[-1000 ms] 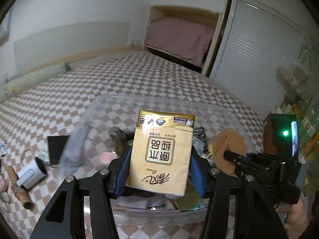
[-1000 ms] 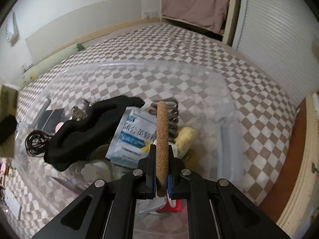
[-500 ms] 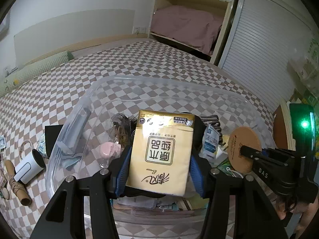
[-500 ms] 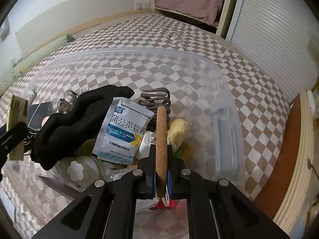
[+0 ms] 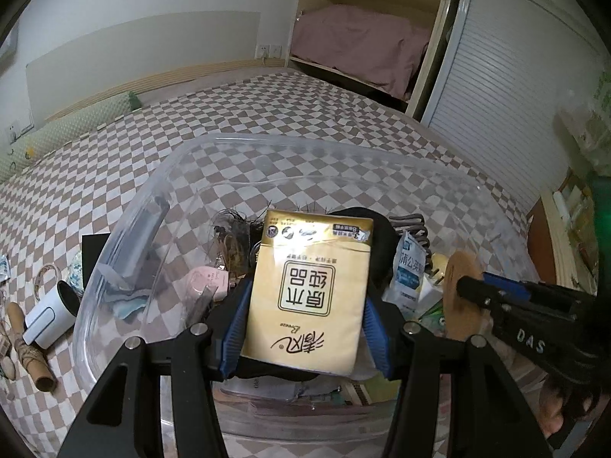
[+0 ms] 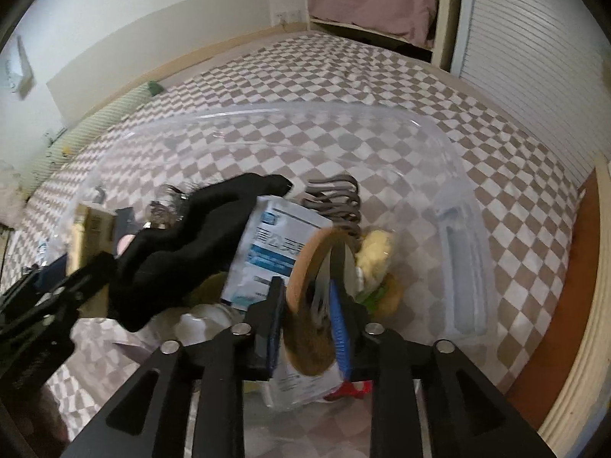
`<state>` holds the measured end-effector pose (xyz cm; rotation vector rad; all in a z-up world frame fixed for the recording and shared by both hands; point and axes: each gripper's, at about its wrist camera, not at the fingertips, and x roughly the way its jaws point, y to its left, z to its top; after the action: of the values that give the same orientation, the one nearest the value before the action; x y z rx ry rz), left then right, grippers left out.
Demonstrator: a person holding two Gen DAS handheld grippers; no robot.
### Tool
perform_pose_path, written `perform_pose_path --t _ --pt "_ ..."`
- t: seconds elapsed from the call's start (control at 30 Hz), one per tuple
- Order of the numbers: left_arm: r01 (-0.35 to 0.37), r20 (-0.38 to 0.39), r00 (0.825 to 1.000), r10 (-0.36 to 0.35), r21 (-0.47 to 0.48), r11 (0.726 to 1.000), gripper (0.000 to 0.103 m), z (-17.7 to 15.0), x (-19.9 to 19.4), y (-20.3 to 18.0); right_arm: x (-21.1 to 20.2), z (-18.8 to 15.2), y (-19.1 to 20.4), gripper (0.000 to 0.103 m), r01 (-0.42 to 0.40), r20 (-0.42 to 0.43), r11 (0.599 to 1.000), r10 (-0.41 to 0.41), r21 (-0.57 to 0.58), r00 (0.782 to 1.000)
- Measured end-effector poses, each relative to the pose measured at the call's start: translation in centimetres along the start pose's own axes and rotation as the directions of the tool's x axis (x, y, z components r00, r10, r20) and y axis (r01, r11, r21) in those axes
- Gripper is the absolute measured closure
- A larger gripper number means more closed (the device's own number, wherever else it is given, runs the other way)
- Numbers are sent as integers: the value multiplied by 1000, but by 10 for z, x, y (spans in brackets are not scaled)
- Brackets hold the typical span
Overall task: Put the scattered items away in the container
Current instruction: 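Lower the packet into the box and open the left gripper while the right gripper releases the coaster inside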
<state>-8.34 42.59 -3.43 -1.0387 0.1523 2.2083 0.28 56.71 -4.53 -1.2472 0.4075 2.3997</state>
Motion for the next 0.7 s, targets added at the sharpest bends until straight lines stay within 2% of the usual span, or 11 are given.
perform_pose_path --t 0.03,0.07,0.27,0.4,0.67,0.7 --pt "0 2 1000 0 -4 1000 49 0 0 0 -2 0 1 60 -2 7 1000 2 -4 1000" --pt "-4 1 1000 4 -3 1000 48 0 0 1 -5 0 3 59 2 18 1000 -2 -9 1000" --pt "-8 0 1000 8 -12 1000 46 -1 -1 3 -11 -2 6 59 -3 37 1000 4 -23 999" --pt "5 -1 1000 -5 -27 1000 31 -1 -2 4 -9 -2 5 59 -4 28 1000 4 -24 1000" --pt "10 -9 1000 -10 -24 1000 30 -3 -4 5 -8 -2 6 59 8 23 1000 -7 -26 1000" --pt "8 -9 1000 -8 -17 1000 23 -3 -5 5 -8 -3 6 59 9 22 1000 -8 -30 1000"
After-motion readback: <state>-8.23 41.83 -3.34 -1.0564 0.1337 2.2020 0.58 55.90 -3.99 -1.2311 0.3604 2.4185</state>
